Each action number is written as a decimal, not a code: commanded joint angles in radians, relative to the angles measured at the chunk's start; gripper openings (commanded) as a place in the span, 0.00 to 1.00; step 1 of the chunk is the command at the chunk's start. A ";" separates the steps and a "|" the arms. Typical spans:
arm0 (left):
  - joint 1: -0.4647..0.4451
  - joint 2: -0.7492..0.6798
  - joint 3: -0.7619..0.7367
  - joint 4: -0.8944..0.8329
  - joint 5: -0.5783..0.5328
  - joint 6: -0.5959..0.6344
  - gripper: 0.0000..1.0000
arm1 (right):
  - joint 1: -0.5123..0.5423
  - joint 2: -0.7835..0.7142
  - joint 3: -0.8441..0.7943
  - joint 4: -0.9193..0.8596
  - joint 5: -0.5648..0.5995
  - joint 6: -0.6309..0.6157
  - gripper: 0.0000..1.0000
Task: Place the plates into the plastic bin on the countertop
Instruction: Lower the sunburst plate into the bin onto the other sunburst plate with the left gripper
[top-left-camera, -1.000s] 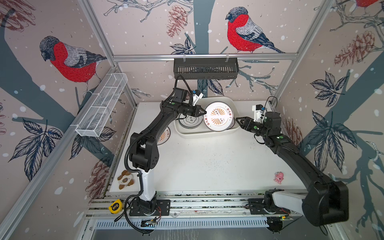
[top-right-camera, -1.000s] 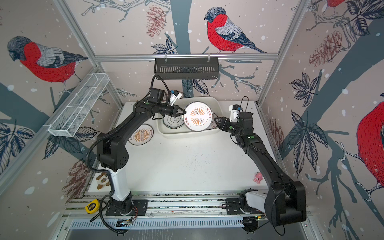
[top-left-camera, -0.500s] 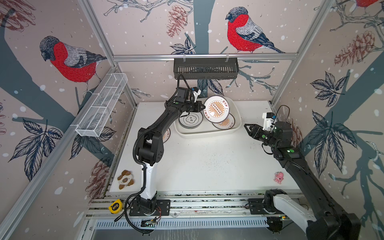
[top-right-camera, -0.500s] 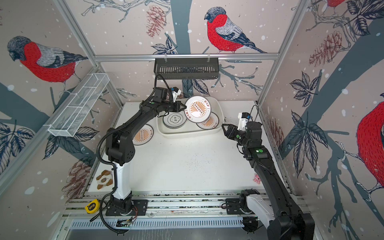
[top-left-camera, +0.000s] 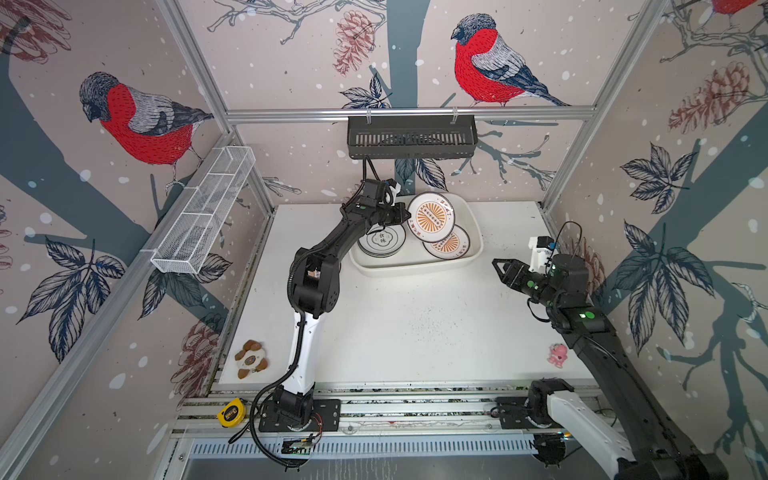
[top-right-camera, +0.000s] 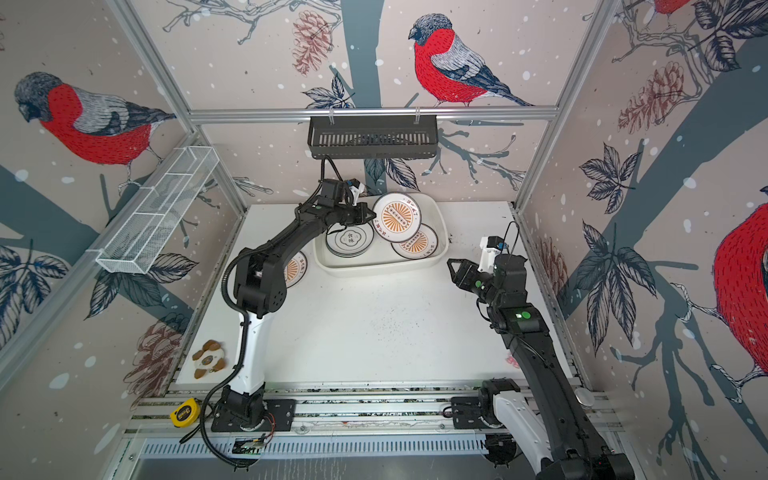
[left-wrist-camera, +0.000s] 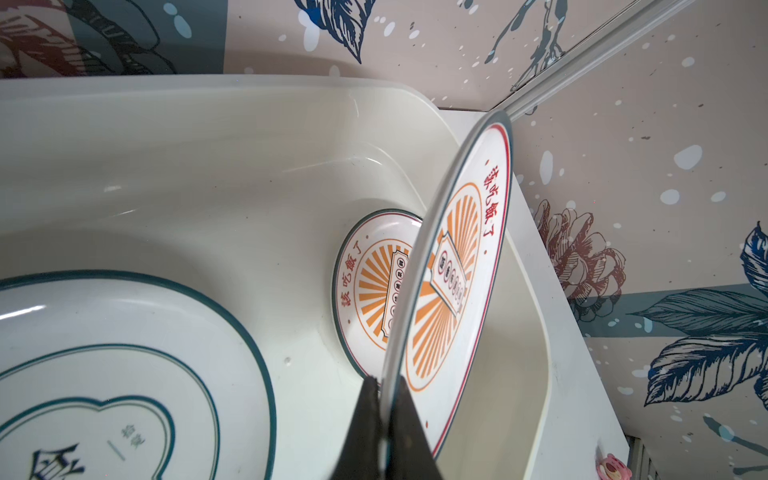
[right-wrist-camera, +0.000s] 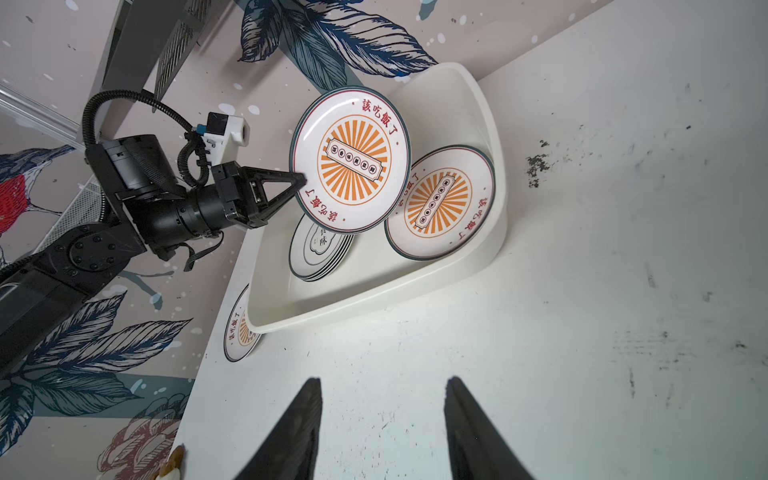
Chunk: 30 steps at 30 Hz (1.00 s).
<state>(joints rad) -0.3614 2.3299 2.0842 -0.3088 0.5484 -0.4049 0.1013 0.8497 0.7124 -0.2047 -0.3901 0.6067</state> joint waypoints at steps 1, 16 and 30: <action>-0.002 0.037 0.041 0.068 0.019 -0.041 0.00 | 0.000 -0.005 0.005 -0.021 0.015 0.011 0.49; -0.040 0.185 0.161 0.071 0.036 -0.068 0.00 | 0.000 0.003 -0.019 -0.031 0.029 0.015 0.49; -0.063 0.245 0.210 0.081 0.042 -0.089 0.00 | 0.000 0.035 -0.033 -0.008 0.028 0.019 0.49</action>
<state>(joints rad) -0.4210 2.5664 2.2791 -0.2962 0.5606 -0.4763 0.1013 0.8803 0.6849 -0.2436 -0.3676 0.6250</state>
